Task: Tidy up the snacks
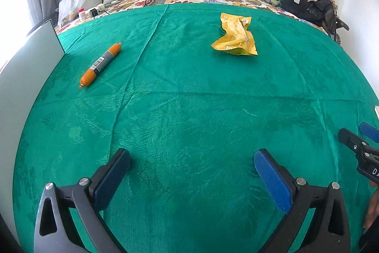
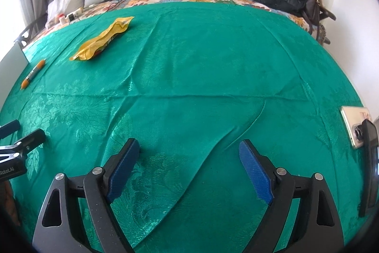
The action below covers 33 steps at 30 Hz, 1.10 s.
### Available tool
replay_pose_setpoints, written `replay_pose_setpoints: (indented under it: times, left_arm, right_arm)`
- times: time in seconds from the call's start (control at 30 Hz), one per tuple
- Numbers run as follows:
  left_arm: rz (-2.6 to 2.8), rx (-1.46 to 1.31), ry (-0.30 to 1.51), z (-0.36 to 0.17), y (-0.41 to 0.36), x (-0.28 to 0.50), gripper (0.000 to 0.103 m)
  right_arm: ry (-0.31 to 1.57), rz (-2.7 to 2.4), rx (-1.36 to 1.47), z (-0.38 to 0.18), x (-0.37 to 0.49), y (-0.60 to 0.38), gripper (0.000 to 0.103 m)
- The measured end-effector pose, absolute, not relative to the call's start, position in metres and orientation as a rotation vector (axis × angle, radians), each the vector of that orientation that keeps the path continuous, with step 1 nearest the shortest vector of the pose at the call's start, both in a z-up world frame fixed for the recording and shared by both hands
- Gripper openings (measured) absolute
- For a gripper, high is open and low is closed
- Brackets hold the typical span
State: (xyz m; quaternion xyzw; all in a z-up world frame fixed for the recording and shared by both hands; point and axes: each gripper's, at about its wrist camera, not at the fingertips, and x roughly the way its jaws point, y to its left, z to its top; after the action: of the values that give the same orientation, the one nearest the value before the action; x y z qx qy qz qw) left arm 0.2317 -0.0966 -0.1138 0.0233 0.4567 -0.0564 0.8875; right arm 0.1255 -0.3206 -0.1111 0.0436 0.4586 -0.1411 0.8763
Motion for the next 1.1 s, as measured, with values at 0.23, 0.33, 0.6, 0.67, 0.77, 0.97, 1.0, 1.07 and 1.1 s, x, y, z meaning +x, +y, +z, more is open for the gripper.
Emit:
replay_pose_setpoints:
  times: [0.23,0.33,0.6,0.67,0.77,0.97,1.0,1.07,1.1]
  left_arm:
    - [-0.117,0.049,0.949,-0.114,-0.096,0.232,0.103]
    - [-0.122,0.049,0.954,-0.114,-0.097,0.233,0.103]
    - [-0.176,0.204,1.008,-0.079,-0.071,0.275,0.103]
    - [-0.112,0.215,0.982,-0.066,-0.050,0.297,0.103]
    - [-0.006,0.166,1.006,-0.067,-0.012,0.336,0.101]
    - [0.077,0.065,1.105,-0.094,0.025,0.379,0.072]
    - [0.074,0.074,1.107,-0.098,0.023,0.381,0.071]
    - [0.043,0.090,1.089,-0.101,0.018,0.380,0.053]
    - [0.017,0.088,1.086,-0.101,0.017,0.380,0.044]
  right_arm:
    - [0.964,-0.279,0.098,-0.112,0.126,-0.321,0.093]
    - [0.964,-0.278,0.098,-0.112,0.126,-0.321,0.093]
    - [0.964,-0.278,0.098,-0.112,0.126,-0.321,0.094]
    - [0.964,-0.278,0.098,-0.112,0.126,-0.321,0.094]
    - [0.964,-0.278,0.098,-0.112,0.126,-0.321,0.094]
    - [0.965,-0.278,0.099,-0.111,0.126,-0.321,0.094]
    - [0.965,-0.278,0.099,-0.111,0.126,-0.321,0.094]
    - [0.965,-0.278,0.099,-0.111,0.126,-0.321,0.094]
    - [0.965,-0.278,0.099,-0.111,0.126,-0.321,0.094]
